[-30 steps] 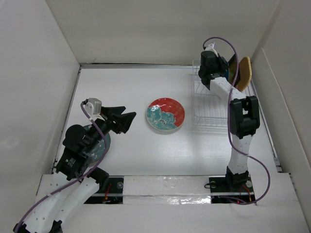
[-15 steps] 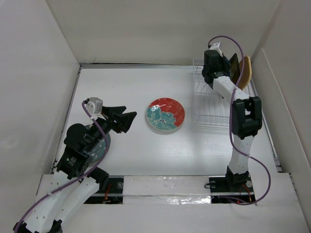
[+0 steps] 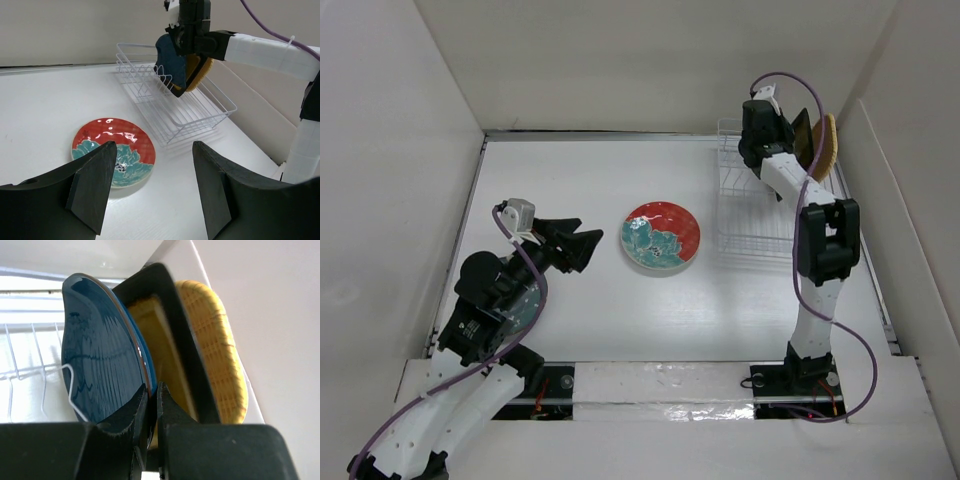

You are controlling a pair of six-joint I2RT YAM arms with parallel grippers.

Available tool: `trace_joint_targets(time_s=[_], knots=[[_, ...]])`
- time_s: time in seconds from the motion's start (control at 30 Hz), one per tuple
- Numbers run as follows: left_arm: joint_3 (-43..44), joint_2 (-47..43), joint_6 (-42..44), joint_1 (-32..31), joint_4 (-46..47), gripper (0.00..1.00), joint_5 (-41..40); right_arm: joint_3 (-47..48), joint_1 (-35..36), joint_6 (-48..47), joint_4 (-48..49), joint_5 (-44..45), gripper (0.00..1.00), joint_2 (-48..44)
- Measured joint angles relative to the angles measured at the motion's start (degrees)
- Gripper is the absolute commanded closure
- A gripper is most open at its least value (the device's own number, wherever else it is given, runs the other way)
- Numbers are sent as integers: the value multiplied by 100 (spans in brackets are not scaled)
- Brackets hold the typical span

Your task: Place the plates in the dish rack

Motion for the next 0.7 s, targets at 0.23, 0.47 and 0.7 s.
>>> trace_joint_targets(time_s=[0.23,0.47,0.7], knots=[[0,31,-2,0,0,41,11,-2,98,-48,-229,184,100,546],[0,44,-4,0,0,41,15,74,177,-28,-236,199,100,619],[0,164,-26,0,4,41,68,42,72,551,-505,-236,44,461]])
